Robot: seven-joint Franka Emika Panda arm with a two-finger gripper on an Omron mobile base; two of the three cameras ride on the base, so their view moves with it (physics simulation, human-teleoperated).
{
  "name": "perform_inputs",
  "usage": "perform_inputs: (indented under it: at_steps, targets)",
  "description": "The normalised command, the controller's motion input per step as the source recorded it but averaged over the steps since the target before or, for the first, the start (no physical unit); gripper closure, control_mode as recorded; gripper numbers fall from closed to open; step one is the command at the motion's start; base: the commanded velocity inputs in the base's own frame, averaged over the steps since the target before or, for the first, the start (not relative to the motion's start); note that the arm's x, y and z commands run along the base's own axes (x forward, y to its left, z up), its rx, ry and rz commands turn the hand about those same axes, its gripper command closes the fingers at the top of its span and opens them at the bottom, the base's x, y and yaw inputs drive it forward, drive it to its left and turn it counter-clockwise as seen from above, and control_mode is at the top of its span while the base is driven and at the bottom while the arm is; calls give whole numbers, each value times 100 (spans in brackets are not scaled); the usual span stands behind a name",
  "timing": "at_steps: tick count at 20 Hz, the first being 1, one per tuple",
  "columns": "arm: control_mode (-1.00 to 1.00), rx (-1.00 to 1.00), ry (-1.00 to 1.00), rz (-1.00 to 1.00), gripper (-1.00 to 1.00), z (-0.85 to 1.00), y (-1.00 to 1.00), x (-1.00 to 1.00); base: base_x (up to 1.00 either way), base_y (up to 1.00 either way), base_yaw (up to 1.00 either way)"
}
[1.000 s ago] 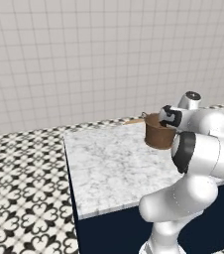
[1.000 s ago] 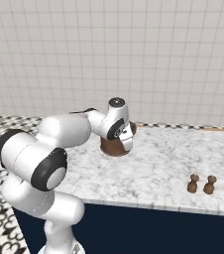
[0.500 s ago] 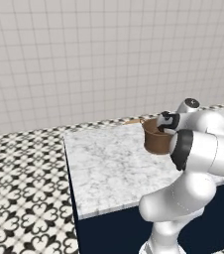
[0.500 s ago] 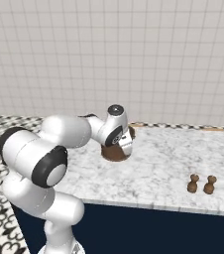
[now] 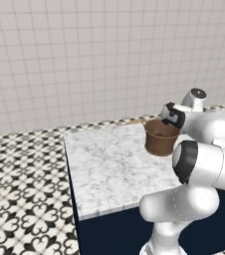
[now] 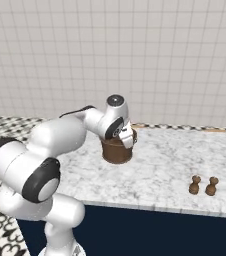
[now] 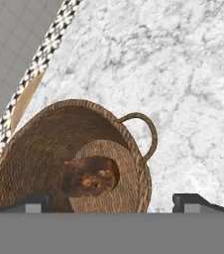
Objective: Open the cabinet, pick up the bread from the cabinet and place it in the basket. Then move the basket to the dining counter.
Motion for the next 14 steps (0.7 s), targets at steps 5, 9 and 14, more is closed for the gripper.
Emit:
perform_inputs:
  at_steps: [5,9,14]
  targets:
    - [-100,1,2,0,-100,100,2,-54,0,0,0]
    - [-100,5,3,0,-100,64,21,-92,0,0,0]
    - [-100,1,0,0,-100,48,62,-100,0,0,0]
